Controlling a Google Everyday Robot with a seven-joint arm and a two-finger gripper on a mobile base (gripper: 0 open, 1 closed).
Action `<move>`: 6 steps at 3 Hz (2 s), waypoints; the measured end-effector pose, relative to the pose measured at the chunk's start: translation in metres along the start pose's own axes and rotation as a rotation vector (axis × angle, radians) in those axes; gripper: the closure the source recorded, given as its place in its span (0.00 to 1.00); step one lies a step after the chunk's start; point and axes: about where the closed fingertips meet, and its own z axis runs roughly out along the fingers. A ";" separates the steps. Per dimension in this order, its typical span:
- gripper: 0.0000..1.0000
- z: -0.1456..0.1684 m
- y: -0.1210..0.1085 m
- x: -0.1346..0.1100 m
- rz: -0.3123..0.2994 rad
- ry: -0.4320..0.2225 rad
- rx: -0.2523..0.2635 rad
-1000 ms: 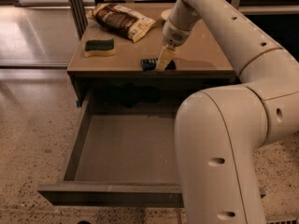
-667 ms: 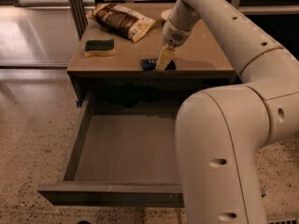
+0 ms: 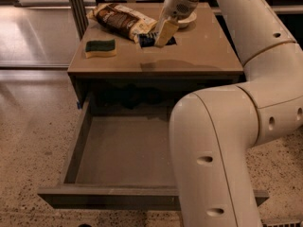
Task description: Pick rxbar blueberry from top drawer and place on counter
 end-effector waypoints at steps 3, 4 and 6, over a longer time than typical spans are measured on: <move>1.00 0.021 -0.044 -0.015 -0.072 0.112 0.120; 1.00 0.064 -0.027 -0.001 -0.070 0.199 0.006; 0.81 0.101 0.002 0.001 -0.083 0.199 -0.138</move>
Offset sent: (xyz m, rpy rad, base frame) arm 0.1566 -0.0039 0.0793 -0.1653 -0.1727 -0.0230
